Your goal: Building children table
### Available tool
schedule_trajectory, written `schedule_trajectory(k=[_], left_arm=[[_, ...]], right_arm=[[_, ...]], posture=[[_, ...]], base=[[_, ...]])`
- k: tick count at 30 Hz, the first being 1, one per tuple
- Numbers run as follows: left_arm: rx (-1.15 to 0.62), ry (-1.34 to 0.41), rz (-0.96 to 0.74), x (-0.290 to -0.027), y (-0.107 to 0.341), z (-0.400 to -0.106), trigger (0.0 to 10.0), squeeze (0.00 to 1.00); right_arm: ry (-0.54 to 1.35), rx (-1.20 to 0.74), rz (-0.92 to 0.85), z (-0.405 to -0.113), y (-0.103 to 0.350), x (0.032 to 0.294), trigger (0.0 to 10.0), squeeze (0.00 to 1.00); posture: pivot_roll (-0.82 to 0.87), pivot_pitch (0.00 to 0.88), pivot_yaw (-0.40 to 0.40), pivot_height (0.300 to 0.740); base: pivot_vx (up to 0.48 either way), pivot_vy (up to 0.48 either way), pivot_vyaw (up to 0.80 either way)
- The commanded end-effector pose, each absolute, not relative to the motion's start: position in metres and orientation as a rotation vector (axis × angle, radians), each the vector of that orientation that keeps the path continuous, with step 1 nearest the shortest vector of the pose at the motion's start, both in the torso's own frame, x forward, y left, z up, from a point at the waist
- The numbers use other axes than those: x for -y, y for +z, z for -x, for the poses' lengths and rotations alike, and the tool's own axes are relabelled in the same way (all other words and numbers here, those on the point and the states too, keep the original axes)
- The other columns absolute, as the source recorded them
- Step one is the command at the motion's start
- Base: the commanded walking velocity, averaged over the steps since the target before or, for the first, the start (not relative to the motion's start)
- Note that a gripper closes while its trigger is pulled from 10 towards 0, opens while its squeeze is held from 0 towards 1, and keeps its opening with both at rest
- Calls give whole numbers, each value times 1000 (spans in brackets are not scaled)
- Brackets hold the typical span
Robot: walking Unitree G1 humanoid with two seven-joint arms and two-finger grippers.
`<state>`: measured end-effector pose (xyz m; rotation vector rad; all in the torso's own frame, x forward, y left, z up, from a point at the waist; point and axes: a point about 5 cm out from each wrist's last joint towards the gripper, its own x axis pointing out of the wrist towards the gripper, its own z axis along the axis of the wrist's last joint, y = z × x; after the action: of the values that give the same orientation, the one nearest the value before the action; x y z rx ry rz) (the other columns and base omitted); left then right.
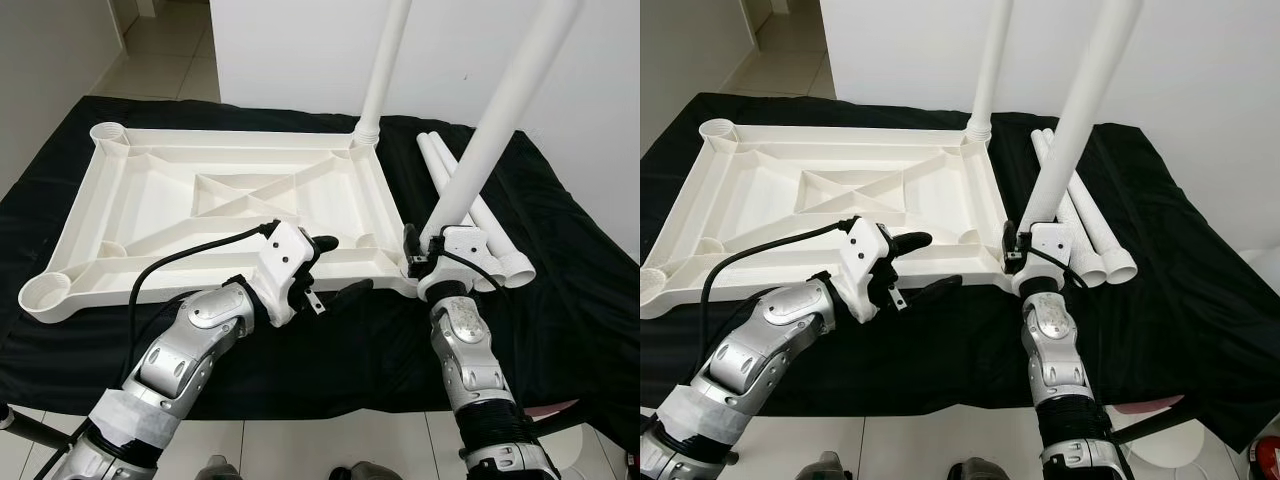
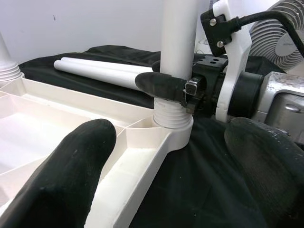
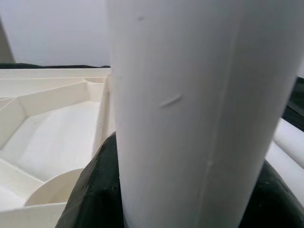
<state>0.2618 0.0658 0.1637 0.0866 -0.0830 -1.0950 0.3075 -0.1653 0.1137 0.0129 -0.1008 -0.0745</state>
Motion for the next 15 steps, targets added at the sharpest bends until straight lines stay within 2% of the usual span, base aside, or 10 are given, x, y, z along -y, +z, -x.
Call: schedule_trajectory(k=[1,15], left_arm=[[101,-1172,-96,-63,168,-260,10000,0],[102,-1176,-93,-62,168,-259,10000,0]], right_arm=[[-184,-92,-11,-295,76,185,10000,0],[-399,-108,-40,-292,73,207,10000,0]], posture=[[73,5,-57,740],[73,9,-60,740]], base=[[0,0,0],[0,0,0]])
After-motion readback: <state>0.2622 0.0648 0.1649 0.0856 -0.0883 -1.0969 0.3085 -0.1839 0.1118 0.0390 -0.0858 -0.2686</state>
